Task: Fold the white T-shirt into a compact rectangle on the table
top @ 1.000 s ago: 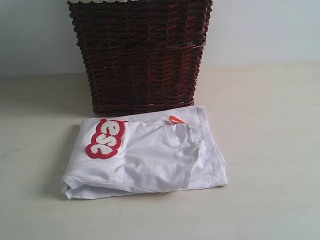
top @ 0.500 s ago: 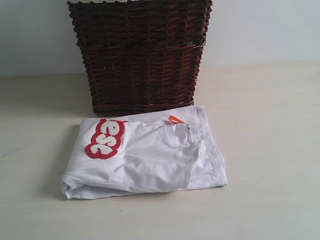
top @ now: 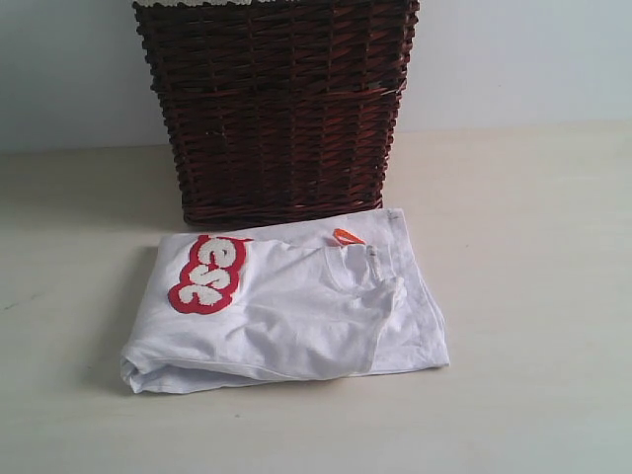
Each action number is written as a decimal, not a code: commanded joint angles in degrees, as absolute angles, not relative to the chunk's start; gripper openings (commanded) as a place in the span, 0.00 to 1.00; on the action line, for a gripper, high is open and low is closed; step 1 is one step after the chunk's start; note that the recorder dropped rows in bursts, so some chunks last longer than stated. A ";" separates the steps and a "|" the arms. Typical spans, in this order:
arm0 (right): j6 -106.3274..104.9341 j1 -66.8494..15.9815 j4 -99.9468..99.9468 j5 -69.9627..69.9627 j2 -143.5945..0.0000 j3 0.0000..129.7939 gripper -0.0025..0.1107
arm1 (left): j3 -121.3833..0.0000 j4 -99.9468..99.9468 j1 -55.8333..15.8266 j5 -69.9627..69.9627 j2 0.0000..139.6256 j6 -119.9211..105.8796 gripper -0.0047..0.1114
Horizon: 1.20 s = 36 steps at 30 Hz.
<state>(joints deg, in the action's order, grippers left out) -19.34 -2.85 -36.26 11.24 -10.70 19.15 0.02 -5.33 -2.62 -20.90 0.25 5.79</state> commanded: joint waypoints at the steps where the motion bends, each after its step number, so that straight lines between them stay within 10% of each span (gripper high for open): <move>1: -19.34 -2.61 -36.17 11.16 -10.51 18.90 0.02 | 0.00 -5.47 -2.45 -20.44 0.00 6.25 0.04; 36: -20.57 -2.61 -28.62 -1.02 -8.10 14.54 0.02 | 0.00 -5.47 -2.45 -20.44 0.00 6.25 0.04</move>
<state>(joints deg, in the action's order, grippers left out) -21.14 -2.85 -33.11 4.35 -10.26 17.39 0.02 -5.56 -2.62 -20.90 0.25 5.79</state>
